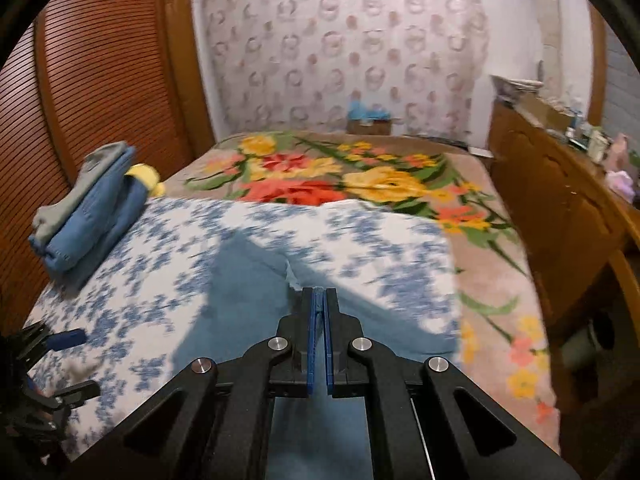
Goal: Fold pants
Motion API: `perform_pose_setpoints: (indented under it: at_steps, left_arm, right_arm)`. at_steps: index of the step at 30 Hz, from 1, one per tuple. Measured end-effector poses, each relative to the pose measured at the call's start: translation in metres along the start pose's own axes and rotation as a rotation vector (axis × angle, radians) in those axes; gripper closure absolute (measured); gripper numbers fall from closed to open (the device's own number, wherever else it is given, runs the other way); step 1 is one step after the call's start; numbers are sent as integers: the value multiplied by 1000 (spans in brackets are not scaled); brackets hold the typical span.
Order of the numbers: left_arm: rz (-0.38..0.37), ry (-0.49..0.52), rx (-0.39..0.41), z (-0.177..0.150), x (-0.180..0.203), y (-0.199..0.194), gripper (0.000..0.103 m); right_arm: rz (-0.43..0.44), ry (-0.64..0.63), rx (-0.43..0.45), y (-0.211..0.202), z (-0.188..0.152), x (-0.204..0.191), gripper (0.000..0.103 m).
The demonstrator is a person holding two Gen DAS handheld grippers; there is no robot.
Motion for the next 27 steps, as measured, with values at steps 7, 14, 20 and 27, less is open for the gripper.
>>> perform_pose_setpoints:
  at_steps: [7, 14, 20, 27]
  left_arm:
    - [-3, 10, -12, -2, 5, 4, 33]
    - [-3, 10, -13, -3, 5, 4, 33]
    - [-7, 14, -16, -3, 8, 6, 33]
    - [-21, 26, -23, -4, 18, 10, 33]
  right_arm:
    - [-45, 47, -6, 1, 4, 34, 100]
    - [-147, 55, -38, 22, 2, 51, 100]
    - [-215, 97, -82, 38, -5, 60, 93]
    - [-141, 52, -84, 15, -29, 34, 90]
Point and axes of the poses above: each gripper's, at about its wrist camera, not at the fingertips, and y roughly the way its jaws point, x to its right, z to its top, the point moved 10 cm from there along y, roughly the way its jaws point, and after that the axes turned 11 degrees about -z, right-handed, at the moved point
